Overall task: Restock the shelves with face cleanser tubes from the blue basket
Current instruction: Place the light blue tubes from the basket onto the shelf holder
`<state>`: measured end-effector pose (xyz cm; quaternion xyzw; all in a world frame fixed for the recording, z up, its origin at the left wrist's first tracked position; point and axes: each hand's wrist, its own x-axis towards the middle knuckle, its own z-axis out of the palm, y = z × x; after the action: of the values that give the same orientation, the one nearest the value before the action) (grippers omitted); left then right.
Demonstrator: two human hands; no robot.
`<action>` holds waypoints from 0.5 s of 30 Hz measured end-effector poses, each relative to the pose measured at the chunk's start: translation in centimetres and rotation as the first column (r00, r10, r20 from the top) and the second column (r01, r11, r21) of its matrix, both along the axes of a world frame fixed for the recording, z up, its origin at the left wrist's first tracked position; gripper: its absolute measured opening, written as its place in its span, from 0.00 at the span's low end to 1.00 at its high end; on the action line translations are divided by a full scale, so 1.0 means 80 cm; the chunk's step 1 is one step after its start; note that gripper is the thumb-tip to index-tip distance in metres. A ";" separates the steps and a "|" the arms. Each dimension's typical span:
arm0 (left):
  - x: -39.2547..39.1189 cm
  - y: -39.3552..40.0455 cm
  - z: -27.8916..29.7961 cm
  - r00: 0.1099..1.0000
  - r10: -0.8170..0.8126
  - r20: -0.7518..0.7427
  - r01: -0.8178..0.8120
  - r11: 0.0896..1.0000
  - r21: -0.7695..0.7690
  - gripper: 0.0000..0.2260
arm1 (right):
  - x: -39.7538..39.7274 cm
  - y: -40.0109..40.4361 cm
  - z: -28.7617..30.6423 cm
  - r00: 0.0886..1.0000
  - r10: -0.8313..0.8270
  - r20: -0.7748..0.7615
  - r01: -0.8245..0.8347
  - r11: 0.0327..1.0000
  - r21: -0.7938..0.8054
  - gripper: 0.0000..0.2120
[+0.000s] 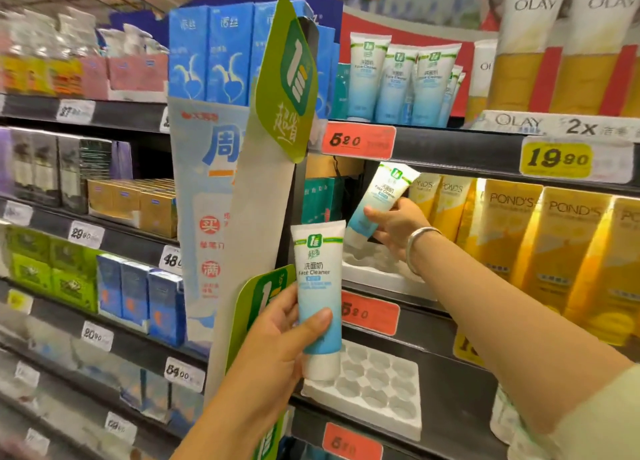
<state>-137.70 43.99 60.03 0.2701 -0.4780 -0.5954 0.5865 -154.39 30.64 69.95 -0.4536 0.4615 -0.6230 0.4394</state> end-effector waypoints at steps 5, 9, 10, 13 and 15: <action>0.010 -0.010 0.007 0.996 0.080 0.047 -0.078 0.996 -0.030 0.24 | 0.016 -0.023 0.008 0.982 -0.046 -0.183 0.039 0.998 -0.042 0.21; 0.007 -0.011 0.005 0.991 0.087 0.097 -0.084 0.996 -0.031 0.25 | 0.021 -0.036 0.009 0.965 -0.067 -0.252 0.055 0.997 -0.054 0.21; 0.005 -0.012 0.004 0.990 0.089 0.106 -0.087 0.996 -0.030 0.25 | 0.022 -0.039 0.009 0.956 -0.066 -0.284 0.053 0.997 -0.055 0.21; 0.000 -0.014 0.001 0.988 0.105 0.114 -0.104 0.994 -0.016 0.24 | 0.027 -0.047 0.007 0.909 -0.056 -0.412 0.042 0.998 -0.042 0.18; -0.001 -0.017 0.002 0.988 0.115 0.102 -0.114 0.993 -0.009 0.24 | 0.033 -0.052 0.008 0.871 -0.054 -0.489 0.032 0.998 -0.052 0.18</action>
<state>-137.74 42.62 60.17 0.3264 -0.4920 -0.5455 0.5948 -151.75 26.48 70.59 -0.5953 0.5544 -0.5072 0.2846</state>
